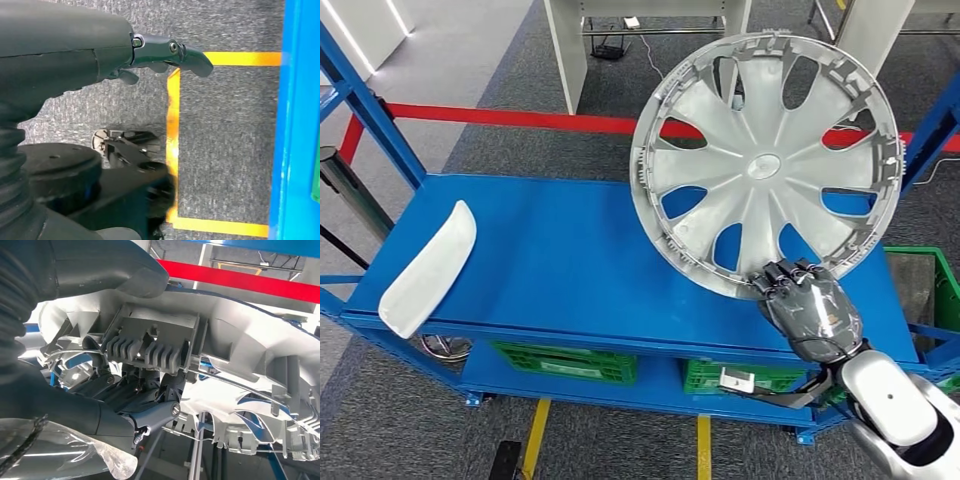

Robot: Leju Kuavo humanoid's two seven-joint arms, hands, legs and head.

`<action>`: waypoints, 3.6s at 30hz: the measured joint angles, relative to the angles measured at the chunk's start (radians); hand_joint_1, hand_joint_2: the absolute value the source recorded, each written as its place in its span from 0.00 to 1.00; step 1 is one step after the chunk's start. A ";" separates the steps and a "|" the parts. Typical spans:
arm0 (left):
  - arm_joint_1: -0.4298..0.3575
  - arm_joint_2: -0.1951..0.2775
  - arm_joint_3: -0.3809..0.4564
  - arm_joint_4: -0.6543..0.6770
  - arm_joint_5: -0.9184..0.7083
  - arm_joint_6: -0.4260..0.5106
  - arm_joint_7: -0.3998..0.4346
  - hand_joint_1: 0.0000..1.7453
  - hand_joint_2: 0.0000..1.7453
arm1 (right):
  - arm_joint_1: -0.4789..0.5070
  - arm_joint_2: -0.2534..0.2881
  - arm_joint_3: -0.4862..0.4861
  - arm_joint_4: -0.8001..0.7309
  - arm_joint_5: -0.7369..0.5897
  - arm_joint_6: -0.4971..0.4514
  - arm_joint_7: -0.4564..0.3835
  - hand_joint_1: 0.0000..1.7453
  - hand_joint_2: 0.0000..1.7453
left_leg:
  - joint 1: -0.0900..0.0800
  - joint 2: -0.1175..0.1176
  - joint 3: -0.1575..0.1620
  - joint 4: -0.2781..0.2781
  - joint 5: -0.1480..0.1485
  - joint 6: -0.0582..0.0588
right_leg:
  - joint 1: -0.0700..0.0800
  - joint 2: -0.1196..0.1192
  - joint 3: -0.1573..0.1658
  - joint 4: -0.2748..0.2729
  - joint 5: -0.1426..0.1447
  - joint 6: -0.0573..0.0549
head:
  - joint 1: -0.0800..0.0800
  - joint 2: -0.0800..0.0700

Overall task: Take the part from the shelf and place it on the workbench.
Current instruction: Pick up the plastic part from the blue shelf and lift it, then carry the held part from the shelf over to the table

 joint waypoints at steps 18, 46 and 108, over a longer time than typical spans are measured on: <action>-0.007 -0.007 0.002 0.000 -0.011 -0.006 0.000 0.00 1.00 | 0.007 -0.012 -0.008 -0.004 0.009 -0.006 -0.001 1.00 1.00 | -0.011 0.006 -0.098 -0.086 0.142 0.022 | -0.003 0.003 0.138 -0.016 -0.116 0.037 | 0.002 0.000; -0.006 -0.010 0.020 0.000 -0.022 -0.008 -0.012 0.00 1.00 | 0.048 -0.024 -0.026 -0.017 0.019 -0.012 0.001 1.00 1.00 | -0.006 0.007 -0.040 -0.089 0.087 0.037 | -0.003 0.002 0.052 0.054 -0.087 0.046 | 0.002 0.000; -0.026 -0.006 0.042 -0.001 -0.032 -0.003 0.023 0.00 1.00 | -0.033 0.063 -0.009 0.084 0.014 0.008 -0.014 1.00 1.00 | -0.012 0.004 0.003 -0.057 0.024 0.029 | -0.001 0.004 0.001 0.006 -0.014 0.006 | -0.001 0.000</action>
